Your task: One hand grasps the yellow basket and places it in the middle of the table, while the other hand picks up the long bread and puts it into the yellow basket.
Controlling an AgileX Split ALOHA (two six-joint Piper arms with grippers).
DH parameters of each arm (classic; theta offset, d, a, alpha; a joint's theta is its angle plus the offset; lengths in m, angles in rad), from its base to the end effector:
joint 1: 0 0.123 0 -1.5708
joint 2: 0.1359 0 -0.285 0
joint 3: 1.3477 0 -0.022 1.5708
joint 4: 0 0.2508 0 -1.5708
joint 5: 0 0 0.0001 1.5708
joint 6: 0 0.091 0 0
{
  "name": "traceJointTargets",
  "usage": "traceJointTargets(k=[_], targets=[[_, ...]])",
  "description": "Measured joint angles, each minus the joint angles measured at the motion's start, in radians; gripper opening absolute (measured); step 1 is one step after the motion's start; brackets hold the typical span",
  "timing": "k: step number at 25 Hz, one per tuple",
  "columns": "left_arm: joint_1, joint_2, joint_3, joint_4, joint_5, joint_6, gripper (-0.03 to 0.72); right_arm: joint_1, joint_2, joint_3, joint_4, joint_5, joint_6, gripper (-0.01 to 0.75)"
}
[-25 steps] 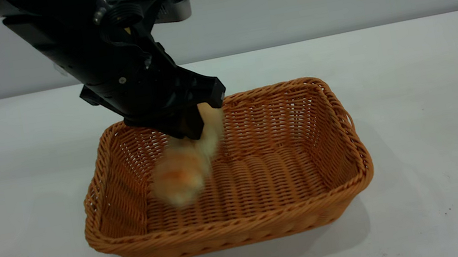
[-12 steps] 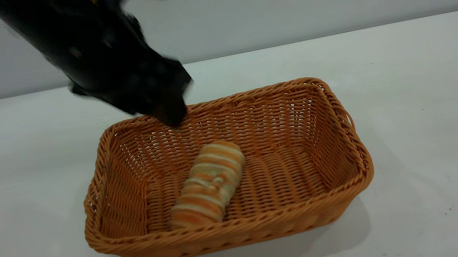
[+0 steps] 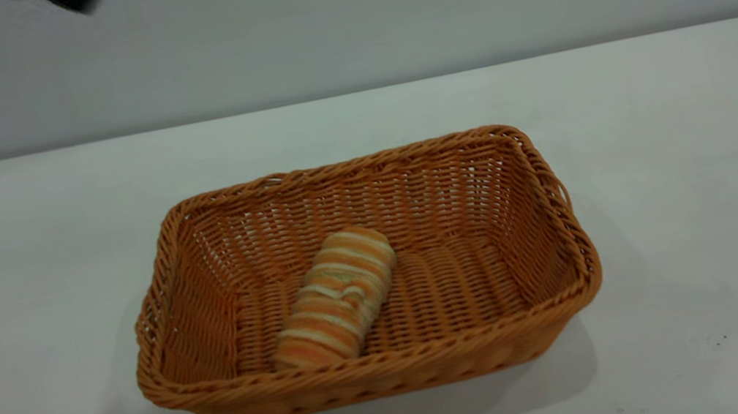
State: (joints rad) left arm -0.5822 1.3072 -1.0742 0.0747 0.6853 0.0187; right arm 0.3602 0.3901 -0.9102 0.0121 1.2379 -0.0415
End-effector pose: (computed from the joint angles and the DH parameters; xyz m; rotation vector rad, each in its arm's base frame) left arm 0.2332 -0.1483 0.3239 0.7576 2.2846 -0.1788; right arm 0.0187 0.0082 0.3735 -0.4425 2.1632 0.1927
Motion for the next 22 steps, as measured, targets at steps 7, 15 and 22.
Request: traceJointTargets(k=[7, 15, 22], targets=[[0.0, -0.182, 0.035, 0.0, 0.168, 0.0, 0.53, 0.0, -0.125, 0.202, -0.005, 0.0, 0.0, 0.586], [0.0, -0.42, 0.271, -0.002, 0.193, -0.028, 0.529, 0.0, -0.239, 0.376, -0.017, -0.089, 0.0, 0.586], [0.0, -0.689, 0.445, -0.003, 0.239, -0.072, 0.529, 0.0, -0.28, 0.432, -0.017, -0.11, 0.001, 0.586]])
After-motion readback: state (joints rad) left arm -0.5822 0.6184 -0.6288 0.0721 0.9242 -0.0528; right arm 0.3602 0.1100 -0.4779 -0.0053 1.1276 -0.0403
